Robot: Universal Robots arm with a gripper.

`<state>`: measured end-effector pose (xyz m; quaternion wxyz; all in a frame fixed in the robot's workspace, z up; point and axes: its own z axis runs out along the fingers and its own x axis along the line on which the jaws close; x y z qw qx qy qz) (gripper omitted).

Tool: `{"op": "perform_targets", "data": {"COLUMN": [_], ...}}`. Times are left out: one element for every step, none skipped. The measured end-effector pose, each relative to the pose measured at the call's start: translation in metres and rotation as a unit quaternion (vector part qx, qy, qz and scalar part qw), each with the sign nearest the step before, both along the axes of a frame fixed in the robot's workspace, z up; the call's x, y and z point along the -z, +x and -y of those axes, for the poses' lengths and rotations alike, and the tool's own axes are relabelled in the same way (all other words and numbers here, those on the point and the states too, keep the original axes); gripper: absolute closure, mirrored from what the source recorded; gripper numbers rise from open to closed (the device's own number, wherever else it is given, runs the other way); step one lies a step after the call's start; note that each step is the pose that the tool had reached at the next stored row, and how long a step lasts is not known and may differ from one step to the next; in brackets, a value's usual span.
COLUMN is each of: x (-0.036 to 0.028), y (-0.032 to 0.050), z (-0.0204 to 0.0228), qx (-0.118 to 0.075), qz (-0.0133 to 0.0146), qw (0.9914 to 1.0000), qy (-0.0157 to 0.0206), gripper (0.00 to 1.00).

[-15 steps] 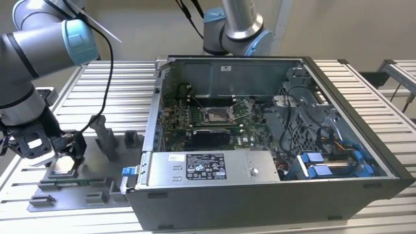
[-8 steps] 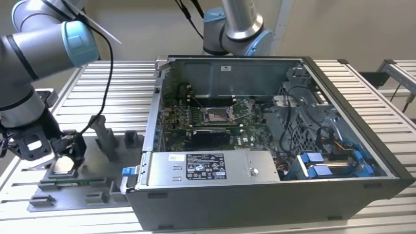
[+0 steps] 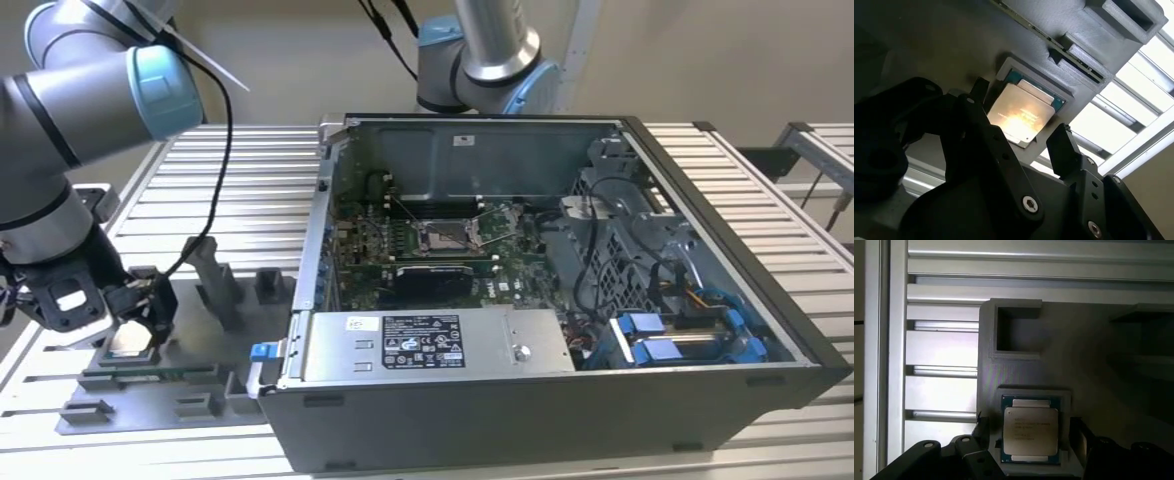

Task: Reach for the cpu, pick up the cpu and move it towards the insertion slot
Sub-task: 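Pick up the cpu and move it towards the insertion slot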

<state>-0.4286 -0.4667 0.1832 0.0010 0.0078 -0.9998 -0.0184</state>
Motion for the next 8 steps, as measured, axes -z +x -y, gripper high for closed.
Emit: {"op": "perform_targets", "data": {"x": [0.0002,0.0002,0.0002,0.0002,0.0003,0.0003,0.0003,0.0003], "y": [0.0,0.0,0.0,0.0,0.0,0.0,0.0,0.0], "z": [0.0,0.0,0.0,0.0,0.0,0.0,0.0,0.0], "qx": [0.0,0.0,0.0,0.0,0.0,0.0,0.0,0.0], "qz": [0.0001,0.0001,0.0,0.0001,0.0001,0.0001,0.0001,0.0001], "qw": [1.0,1.0,1.0,1.0,1.0,1.0,1.0,1.0], "qy": [0.0,0.0,0.0,0.0001,0.0001,0.0001,0.0001,0.0001], "gripper": [0.0,0.0,0.0,0.0,0.0,0.0,0.0,0.0]}}
